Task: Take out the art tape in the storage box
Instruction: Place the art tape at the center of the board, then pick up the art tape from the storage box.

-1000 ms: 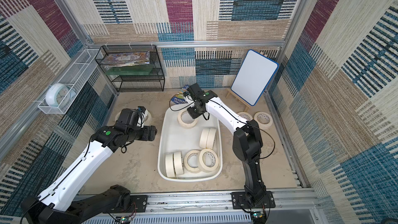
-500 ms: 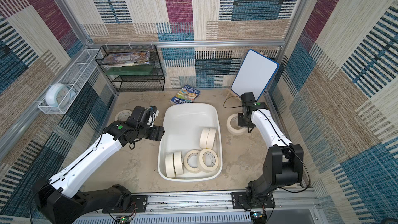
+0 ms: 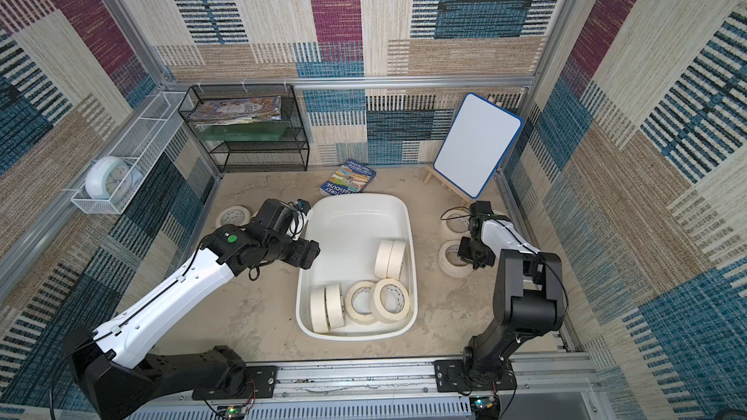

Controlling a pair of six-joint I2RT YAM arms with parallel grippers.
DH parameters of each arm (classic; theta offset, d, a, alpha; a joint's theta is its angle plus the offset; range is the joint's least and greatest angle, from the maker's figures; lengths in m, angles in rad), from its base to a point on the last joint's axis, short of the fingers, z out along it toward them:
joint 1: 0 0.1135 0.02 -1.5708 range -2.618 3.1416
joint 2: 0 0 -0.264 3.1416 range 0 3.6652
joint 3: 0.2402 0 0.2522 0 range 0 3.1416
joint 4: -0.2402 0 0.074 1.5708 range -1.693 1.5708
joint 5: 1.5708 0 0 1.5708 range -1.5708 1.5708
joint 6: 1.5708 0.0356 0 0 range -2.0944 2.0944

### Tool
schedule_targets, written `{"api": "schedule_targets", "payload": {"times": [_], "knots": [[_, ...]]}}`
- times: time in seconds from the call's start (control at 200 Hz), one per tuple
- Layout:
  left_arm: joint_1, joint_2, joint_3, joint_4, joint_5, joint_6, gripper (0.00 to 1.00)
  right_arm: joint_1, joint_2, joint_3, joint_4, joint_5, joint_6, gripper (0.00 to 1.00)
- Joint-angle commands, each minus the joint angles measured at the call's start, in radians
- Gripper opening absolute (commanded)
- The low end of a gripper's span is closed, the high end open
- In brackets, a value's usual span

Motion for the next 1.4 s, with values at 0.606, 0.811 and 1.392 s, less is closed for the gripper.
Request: {"api": "schedule_targets", "payload": {"times": [0.606,0.811,1.392], "knots": [[-0.124,-0.089,-0.030,-0.240,0.276,-0.050,0.80,0.072,-0.089,0.082,0.033,-0.047,-0.067,0.62],[-0.203,-0.050,-0.079,-0.290,0.322,-0.100,0.76,0.211,-0.105,0.166,-0.020,-0.031,-0.059,0.63],[-0.287,0.201,-0.033,-0.237,0.349,-0.083,0.61,0.232,-0.100,0.182,0.000,-0.041,-0.096,0.63]]}}
